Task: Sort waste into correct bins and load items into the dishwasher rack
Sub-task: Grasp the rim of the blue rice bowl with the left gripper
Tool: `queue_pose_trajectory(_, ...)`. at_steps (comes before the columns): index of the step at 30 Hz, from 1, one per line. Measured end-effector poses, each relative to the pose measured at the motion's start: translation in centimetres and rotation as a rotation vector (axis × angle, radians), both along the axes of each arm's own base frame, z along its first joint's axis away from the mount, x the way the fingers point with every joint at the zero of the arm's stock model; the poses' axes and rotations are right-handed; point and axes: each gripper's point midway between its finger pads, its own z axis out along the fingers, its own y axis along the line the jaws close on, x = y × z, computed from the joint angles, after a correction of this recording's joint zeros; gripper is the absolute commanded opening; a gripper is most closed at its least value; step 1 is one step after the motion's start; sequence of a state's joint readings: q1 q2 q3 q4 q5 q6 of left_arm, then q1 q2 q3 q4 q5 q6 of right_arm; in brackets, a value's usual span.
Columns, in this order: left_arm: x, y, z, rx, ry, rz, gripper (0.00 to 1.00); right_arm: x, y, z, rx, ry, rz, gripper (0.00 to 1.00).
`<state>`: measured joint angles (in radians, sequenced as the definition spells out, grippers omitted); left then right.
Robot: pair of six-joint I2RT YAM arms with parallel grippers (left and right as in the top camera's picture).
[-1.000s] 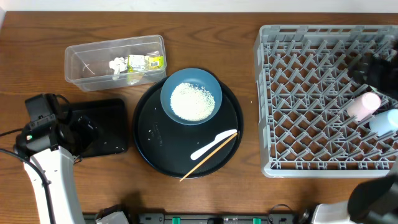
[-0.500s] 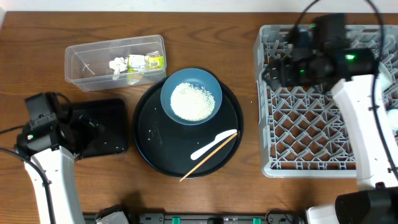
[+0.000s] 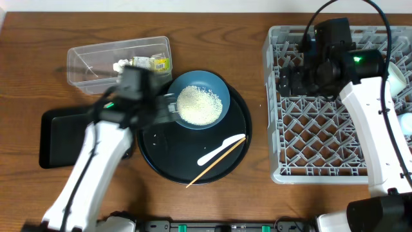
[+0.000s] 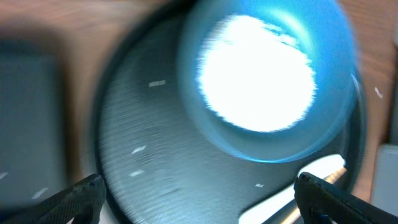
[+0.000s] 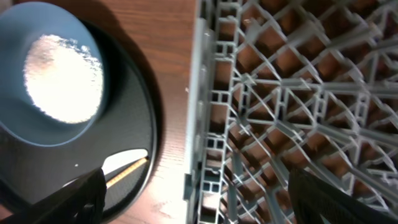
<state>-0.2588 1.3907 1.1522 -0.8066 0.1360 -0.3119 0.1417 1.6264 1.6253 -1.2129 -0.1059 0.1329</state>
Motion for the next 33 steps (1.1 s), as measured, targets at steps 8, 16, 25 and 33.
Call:
queue_pose_trajectory(8, 2.9, -11.7, -2.4, 0.057, -0.029, -0.364, 0.98, -1.0, -4.6, -0.7, -0.056, 0.066, -0.135, 0.9)
queue_pose_trajectory(16, 3.3, -16.1, -9.5, 0.119, 0.022, -0.509, 0.98, -1.9, -8.9, -1.0, -0.07, 0.11, -0.257, 0.91)
queue_pose_trajectory(25, 3.5, -16.3, -13.0, 0.146, 0.067, -0.519, 0.99, -2.2, -10.0, -1.0, -0.073, 0.119, -0.288, 0.91)
queue_pose_trajectory(33, 3.4, -16.3, -13.2, 0.147, 0.071, -0.52, 0.45, -2.2, -10.0, -1.0, -0.073, 0.12, -0.287, 0.91)
